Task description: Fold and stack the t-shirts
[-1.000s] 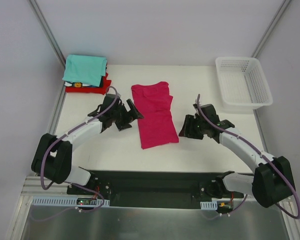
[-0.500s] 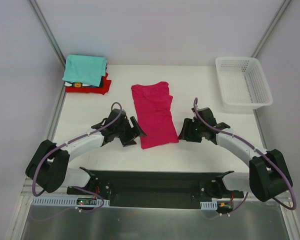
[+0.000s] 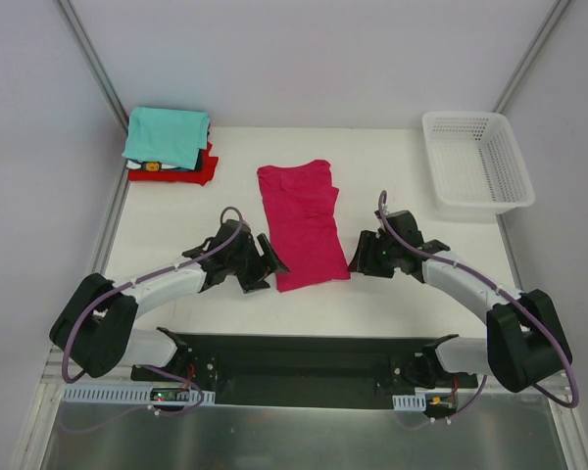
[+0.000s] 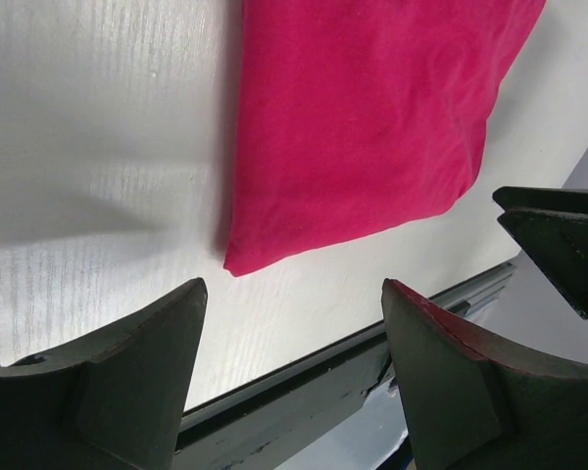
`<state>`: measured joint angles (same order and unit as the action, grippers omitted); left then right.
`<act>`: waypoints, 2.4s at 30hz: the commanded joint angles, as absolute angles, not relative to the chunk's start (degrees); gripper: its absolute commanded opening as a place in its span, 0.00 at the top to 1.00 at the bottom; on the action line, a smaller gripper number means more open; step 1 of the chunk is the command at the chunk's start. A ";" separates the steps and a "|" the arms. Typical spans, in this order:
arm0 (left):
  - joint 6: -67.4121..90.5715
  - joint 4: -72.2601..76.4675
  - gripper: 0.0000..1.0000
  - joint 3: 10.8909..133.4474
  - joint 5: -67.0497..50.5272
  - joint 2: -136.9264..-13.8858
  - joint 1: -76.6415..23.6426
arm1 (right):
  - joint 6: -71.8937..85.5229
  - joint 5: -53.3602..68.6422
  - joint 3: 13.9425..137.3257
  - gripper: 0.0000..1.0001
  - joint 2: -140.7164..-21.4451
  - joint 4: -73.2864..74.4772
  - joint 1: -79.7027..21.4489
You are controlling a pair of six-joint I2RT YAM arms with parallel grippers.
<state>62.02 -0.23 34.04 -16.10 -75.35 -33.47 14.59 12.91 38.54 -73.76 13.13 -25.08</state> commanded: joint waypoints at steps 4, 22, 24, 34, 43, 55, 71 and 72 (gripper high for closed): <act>64.60 4.39 0.27 31.55 -14.94 -76.55 -34.89 | 15.47 13.71 38.85 0.44 -74.00 11.25 -25.49; 67.23 14.41 0.31 30.67 -15.03 -84.29 -37.79 | 15.21 13.36 39.11 0.44 -73.92 11.78 -25.40; 67.24 14.85 0.32 30.67 -14.50 -85.07 -37.88 | 15.29 13.45 39.11 0.44 -73.92 11.87 -25.40; 67.06 14.59 0.37 29.62 -15.03 -84.99 -38.14 | 15.29 13.27 39.20 0.44 -74.18 11.78 -25.49; 66.27 12.04 0.81 28.21 -15.20 -83.67 -38.15 | 15.64 13.45 39.46 0.44 -74.88 11.08 -25.40; 65.83 11.51 1.00 29.44 -16.43 -85.25 -38.41 | 16.43 16.08 40.17 0.44 -77.95 8.62 -25.49; 65.30 9.58 1.00 30.06 -16.00 -84.29 -38.32 | 19.34 19.87 38.23 0.47 -82.44 1.58 -25.49; 65.39 9.58 1.00 30.06 -16.08 -84.29 -38.32 | 19.34 19.86 38.06 0.47 -82.35 1.50 -25.58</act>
<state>66.70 12.93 29.19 -16.19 -84.73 -37.56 18.52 18.81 38.54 -82.94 3.40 -25.39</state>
